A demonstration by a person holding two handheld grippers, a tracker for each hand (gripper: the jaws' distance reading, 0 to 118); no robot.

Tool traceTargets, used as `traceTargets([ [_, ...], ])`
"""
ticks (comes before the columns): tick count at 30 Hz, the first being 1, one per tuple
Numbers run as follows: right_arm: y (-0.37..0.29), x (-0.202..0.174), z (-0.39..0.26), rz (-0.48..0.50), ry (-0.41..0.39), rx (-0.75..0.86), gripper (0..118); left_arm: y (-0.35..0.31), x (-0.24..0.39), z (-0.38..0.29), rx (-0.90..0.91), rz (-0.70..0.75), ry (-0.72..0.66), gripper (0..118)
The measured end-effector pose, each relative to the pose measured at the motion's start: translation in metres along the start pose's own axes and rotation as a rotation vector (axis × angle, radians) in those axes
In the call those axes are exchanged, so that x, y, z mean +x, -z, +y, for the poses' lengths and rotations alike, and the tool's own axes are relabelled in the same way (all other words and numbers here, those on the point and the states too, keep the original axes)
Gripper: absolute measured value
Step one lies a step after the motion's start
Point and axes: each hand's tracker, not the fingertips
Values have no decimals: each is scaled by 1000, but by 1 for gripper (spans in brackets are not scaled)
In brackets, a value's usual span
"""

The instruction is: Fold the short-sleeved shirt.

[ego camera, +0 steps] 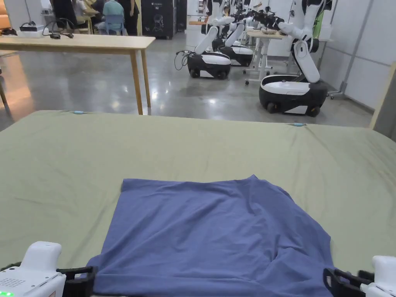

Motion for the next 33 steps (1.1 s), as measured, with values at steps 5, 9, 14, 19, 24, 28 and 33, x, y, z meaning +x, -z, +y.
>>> traceTargets([
  [5,-27,-49,39,77,25,181,0,-23,43,29,220,-45,61,0],
  [9,-32,-76,41,69,6,277,0,-17,51,20,248,-46,50,0],
  [14,-33,-93,35,39,-32,283,0,-17,57,15,174,-51,65,0],
  [19,-34,-92,32,32,-56,270,0,-25,14,-8,117,-37,-32,118],
  [24,-29,-80,16,12,-46,213,0,-12,-32,-51,-53,-37,-53,116],
  [28,-18,-68,2,-15,-15,142,0,-16,-22,-42,-69,-47,-86,110],
  [33,-11,-58,-6,-42,1,93,0,33,-29,-44,-105,-69,-69,0],
])
